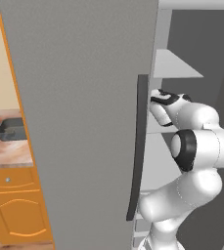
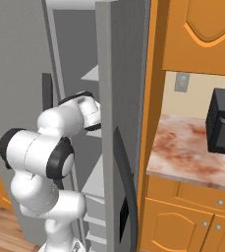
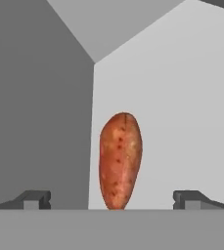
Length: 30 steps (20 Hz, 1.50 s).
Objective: Take the garlic and sweet potato out of the freezer and place them in the tupperware container on the counter. Then put the tupperware containing the vegetables back in the freezer.
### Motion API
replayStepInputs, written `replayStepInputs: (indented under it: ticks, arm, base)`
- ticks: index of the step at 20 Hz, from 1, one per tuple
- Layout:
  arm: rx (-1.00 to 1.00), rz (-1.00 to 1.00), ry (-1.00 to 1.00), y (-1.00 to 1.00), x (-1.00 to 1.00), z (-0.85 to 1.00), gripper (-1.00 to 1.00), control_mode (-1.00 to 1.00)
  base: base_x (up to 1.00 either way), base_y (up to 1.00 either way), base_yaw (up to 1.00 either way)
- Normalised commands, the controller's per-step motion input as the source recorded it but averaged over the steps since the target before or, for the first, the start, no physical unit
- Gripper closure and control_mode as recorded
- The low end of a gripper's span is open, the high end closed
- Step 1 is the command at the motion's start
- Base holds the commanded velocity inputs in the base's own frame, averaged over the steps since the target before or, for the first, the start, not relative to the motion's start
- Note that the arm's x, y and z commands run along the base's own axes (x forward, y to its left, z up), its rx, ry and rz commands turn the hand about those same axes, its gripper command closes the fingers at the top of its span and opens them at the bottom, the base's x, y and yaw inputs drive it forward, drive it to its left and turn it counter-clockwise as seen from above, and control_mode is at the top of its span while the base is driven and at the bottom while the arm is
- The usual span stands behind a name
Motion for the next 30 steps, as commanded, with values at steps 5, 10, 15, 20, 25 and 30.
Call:
replayStepInputs:
  ticks: [5, 10, 15, 20, 25, 30]
  arm:
    - [0.02, 0.01, 0.01, 0.06, 0.27, -0.13, -1.00, -1.00]
    - [0.03, 0.02, 0.04, 0.01, 0.22, -0.19, -1.00, -1.00]
    - [0.02, 0.02, 0.05, 0.02, 0.30, -0.25, -1.00, -1.00]
    - [0.01, 0.02, 0.05, 0.04, 0.43, -0.28, -1.00, -1.00]
    - [0.01, 0.03, 0.04, 0.02, 0.35, -0.28, -1.00, -1.00]
    - [0.00, 0.03, 0.05, 0.19, 0.02, -0.45, 1.00, -1.00]
  base:
    - [0.00, 0.00, 0.00]
    - [0.00, 0.00, 0.00]
    - [0.00, 0.00, 0.00]
    - [0.00, 0.00, 0.00]
    - [0.00, 0.00, 0.00]
    - [0.00, 0.00, 0.00]
